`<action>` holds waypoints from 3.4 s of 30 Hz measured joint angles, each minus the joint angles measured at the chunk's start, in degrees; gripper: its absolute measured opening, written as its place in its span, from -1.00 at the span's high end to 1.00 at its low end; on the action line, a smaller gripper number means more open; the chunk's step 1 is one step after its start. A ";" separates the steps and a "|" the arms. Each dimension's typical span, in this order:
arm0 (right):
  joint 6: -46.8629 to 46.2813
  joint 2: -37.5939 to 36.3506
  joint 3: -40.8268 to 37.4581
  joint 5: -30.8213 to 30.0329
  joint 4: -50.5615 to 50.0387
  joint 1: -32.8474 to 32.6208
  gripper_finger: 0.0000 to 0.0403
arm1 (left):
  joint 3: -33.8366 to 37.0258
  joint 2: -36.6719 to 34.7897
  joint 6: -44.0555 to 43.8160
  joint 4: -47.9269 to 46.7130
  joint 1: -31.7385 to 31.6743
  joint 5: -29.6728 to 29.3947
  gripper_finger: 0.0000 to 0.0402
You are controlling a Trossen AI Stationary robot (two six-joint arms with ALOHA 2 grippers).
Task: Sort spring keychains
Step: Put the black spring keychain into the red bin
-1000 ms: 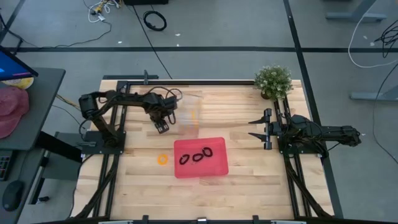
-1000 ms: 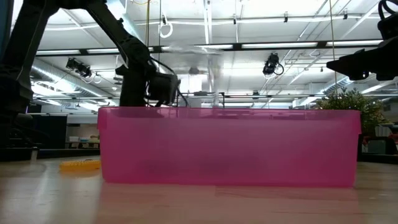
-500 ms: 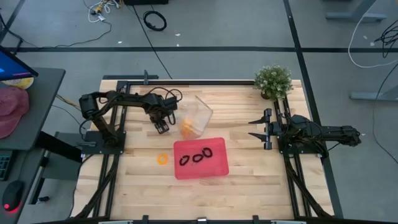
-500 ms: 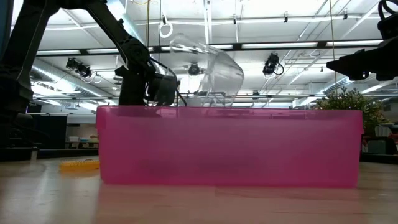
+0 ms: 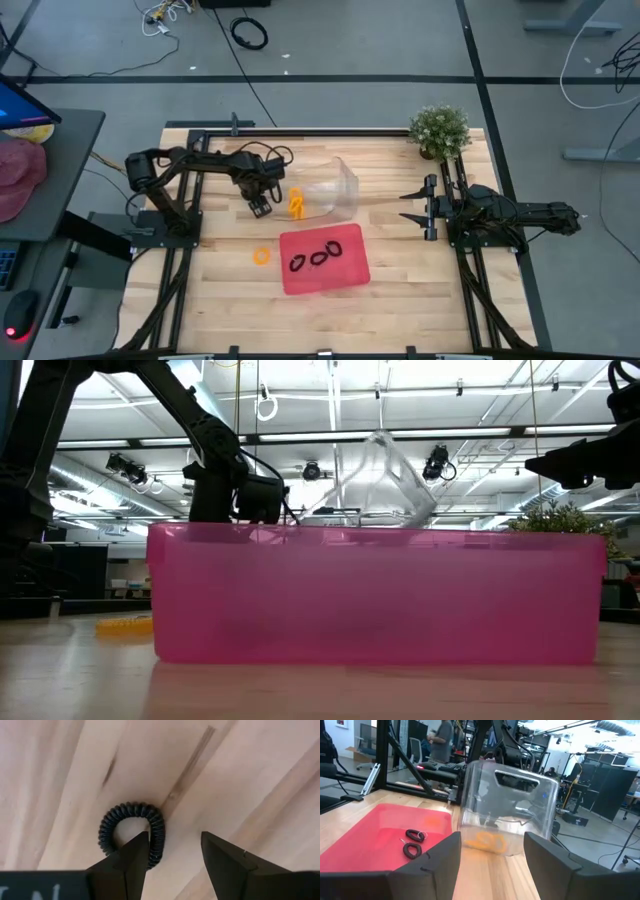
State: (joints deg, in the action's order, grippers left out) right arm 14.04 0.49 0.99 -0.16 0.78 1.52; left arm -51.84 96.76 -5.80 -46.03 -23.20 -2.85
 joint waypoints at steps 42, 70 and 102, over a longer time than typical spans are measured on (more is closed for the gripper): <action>0.00 0.00 0.00 -0.02 0.00 -0.01 -0.10 | -0.15 -9.39 -7.08 0.20 0.22 0.11 0.06; 0.00 0.02 0.00 0.00 0.00 0.00 -0.10 | 10.01 -6.65 -4.75 11.29 -0.55 0.65 0.06; 0.00 0.00 0.00 -0.01 0.00 -0.01 -0.10 | 10.36 -40.63 -12.15 11.32 12.66 5.21 0.96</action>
State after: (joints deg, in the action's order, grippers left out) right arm 14.04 0.49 0.99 -0.18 0.78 1.51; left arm -41.47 56.13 -17.95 -34.71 -10.53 2.35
